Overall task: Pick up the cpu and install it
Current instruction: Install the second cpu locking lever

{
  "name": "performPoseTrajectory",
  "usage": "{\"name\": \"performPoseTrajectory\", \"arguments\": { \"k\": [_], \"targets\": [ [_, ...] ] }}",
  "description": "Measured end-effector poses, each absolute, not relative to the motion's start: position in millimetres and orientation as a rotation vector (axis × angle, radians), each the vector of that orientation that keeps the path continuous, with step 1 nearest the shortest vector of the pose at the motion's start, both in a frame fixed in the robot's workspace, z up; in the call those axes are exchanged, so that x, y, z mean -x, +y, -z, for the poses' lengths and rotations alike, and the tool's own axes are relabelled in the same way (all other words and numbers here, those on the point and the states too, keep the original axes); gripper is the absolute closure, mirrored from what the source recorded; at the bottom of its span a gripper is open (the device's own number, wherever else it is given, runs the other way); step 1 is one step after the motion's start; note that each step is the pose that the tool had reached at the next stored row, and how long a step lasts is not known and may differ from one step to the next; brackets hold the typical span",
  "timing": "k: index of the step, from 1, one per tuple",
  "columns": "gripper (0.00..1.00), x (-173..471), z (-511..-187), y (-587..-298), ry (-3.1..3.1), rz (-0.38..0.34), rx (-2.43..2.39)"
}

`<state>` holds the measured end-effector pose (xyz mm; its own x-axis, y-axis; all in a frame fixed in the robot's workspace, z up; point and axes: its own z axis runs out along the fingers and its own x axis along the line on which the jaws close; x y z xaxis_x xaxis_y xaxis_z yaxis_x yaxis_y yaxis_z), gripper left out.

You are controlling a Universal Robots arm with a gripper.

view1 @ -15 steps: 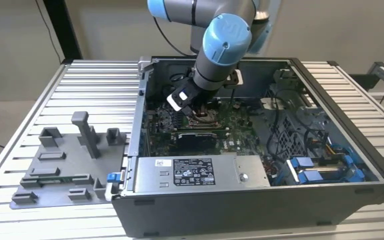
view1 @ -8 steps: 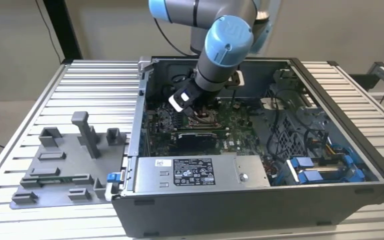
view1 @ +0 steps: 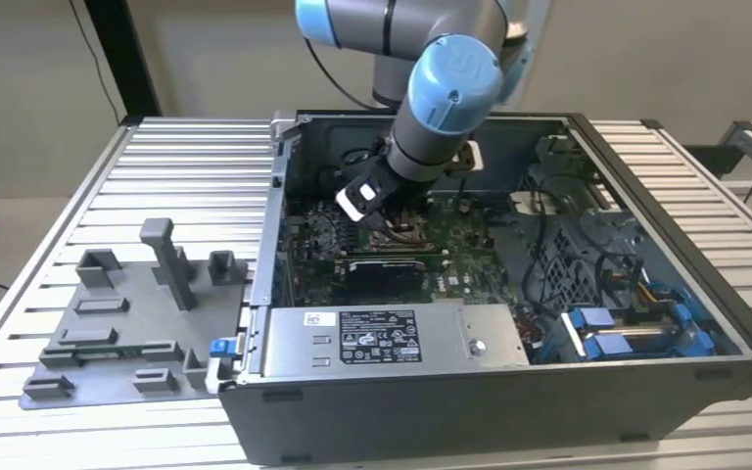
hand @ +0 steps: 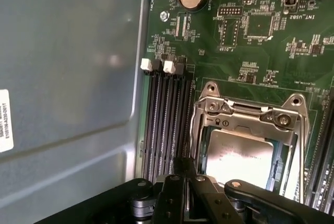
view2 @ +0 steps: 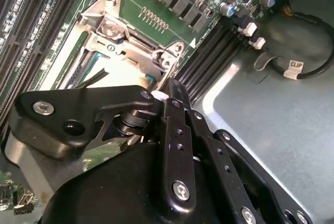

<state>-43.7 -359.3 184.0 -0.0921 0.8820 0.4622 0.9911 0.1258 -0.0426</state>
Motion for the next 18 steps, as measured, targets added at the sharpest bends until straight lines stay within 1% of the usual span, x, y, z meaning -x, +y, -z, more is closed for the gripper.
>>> {"name": "performPoseTrajectory", "arguments": {
  "k": [18],
  "targets": [
    [1.00,17,-181,-358,-2.035,0.401,1.811]
  ]
}}
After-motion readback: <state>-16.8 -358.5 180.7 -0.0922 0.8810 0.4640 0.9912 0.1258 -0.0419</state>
